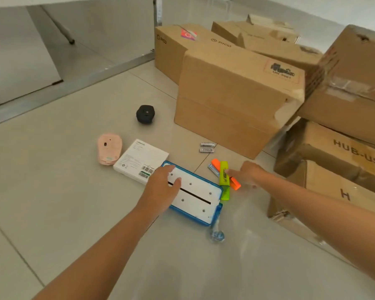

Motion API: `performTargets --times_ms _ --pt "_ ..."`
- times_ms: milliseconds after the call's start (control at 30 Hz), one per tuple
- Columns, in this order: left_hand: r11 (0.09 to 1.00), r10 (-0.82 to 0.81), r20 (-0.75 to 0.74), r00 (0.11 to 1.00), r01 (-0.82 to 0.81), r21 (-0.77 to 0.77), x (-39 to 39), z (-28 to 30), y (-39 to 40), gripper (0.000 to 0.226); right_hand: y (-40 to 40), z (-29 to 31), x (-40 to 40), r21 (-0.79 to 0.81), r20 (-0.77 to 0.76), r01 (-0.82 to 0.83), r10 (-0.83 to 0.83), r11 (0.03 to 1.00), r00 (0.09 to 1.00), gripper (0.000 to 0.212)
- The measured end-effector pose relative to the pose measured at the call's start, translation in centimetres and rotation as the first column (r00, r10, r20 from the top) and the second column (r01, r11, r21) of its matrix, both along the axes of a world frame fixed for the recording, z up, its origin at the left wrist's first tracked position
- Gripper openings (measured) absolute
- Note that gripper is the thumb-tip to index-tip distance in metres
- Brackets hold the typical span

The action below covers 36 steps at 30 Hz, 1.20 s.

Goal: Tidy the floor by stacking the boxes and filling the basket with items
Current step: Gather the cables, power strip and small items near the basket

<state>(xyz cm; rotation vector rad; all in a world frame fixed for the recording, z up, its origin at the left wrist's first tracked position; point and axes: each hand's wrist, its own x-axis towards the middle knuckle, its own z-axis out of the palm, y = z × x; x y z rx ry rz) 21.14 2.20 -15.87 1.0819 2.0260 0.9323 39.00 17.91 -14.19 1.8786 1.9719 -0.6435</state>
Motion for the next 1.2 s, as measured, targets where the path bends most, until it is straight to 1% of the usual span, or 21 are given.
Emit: performTargets --times_ms 67,167,233,367,433,467,533,567,600,667,733,800,833,867,900,967,1000,1033,1133,1167,1200 --pt "1.000 -0.018 -0.050 0.999 0.018 0.012 0.9 -0.6 0.0 0.041 -0.3 -1.1 0.2 0.006 -0.016 0.017 -0.017 1.000 1.000 0.061" --pt "0.999 -0.016 -0.094 0.995 0.020 0.047 1.7 -1.0 -0.1 0.038 -1.0 -1.9 -0.6 0.158 -0.075 0.027 -0.015 0.987 0.997 0.076" --pt "0.998 -0.012 -0.114 0.993 0.018 0.057 1.8 -1.1 0.0 0.037 -1.4 -2.1 -1.4 0.206 -0.077 -0.027 0.044 0.978 0.996 0.070" --pt "0.997 0.003 -0.091 0.996 0.004 0.082 1.9 -1.0 -0.1 0.036 -1.8 -2.1 -2.5 0.149 -0.032 -0.114 0.120 0.982 0.992 0.037" --pt "0.995 0.021 -0.050 0.999 -0.016 0.101 1.9 -0.9 -0.3 0.034 -1.5 -1.7 -3.0 0.184 -0.096 -0.110 0.129 0.977 0.987 0.030" --pt "0.993 0.046 0.002 0.999 -0.046 0.111 1.9 -0.8 -0.3 0.033 -1.3 -1.2 -3.3 0.225 -0.163 -0.095 0.133 0.970 0.978 0.031" --pt "0.982 0.119 0.158 0.980 -0.139 0.126 1.9 -0.3 -0.3 0.031 -0.7 0.1 -4.2 0.317 -0.330 -0.108 0.216 0.942 0.919 0.027" --pt "0.976 0.148 0.221 0.964 -0.179 0.124 1.9 0.0 -0.2 0.032 -0.5 1.0 -4.8 0.317 -0.414 -0.142 0.272 0.938 0.869 0.022" --pt "0.973 0.165 0.271 0.948 -0.201 0.113 1.9 0.2 -0.1 0.033 -0.6 1.9 -5.5 0.273 -0.508 -0.183 0.303 0.945 0.806 0.018" --pt "0.969 0.165 0.392 0.905 -0.224 0.109 1.8 0.6 0.2 0.033 -2.0 3.3 -6.8 0.051 -0.690 -0.272 0.231 0.961 0.686 0.017" --pt "0.969 0.133 0.465 0.875 -0.214 0.125 1.6 0.8 0.4 0.039 -3.6 3.5 -7.6 -0.166 -0.759 -0.377 0.126 0.911 0.639 0.024" --pt "0.976 0.110 0.453 0.885 -0.182 0.119 1.5 0.9 0.5 0.040 -4.4 2.9 -7.7 -0.295 -0.778 -0.444 0.057 0.846 0.625 0.029" --pt "0.977 0.110 0.457 0.883 -0.180 0.112 1.5 1.0 0.4 0.034 -4.2 2.5 -7.4 -0.316 -0.776 -0.431 0.031 0.846 0.630 0.028" --pt "0.979 0.116 0.462 0.879 -0.180 0.098 1.6 0.9 0.3 0.027 -3.7 2.1 -7.1 -0.296 -0.765 -0.372 0.014 0.880 0.643 0.026" --pt "0.980 0.126 0.467 0.875 -0.184 0.079 1.6 0.8 0.1 0.021 -2.7 1.4 -6.7 -0.222 -0.730 -0.275 0.027 0.935 0.683 0.024" --pt "0.981 0.149 0.474 0.868 -0.189 0.037 1.5 0.4 -0.3 0.017 -0.4 -0.1 -5.1 0.025 -0.558 -0.095 0.093 0.995 0.825 0.022" --pt "0.980 0.163 0.483 0.860 -0.198 0.023 1.5 0.2 -0.4 0.017 0.5 -0.8 -4.2 0.125 -0.451 -0.060 0.111 0.990 0.886 0.020" --pt "0.977 0.180 0.497 0.849 -0.214 0.012 1.5 0.1 -0.5 0.017 1.0 -1.3 -3.3 0.165 -0.361 -0.048 0.105 0.985 0.927 0.018" --pt "0.971 0.217 0.523 0.825 -0.236 -0.030 1.2 -0.2 -0.4 0.011 0.7 -2.1 -1.4 0.080 -0.170 -0.076 0.089 0.994 0.981 0.034" --pt "0.971 0.226 0.530 0.817 -0.233 -0.056 1.1 -0.3 -0.3 0.009 0.5 -2.4 -1.1 0.051 -0.141 -0.086 0.093 0.995 0.986 0.036" --pt "0.970 0.234 0.539 0.810 -0.228 -0.078 1.1 -0.4 -0.3 0.010 0.4 -2.6 -0.9 0.037 -0.121 -0.096 0.100 0.995 0.988 0.031"
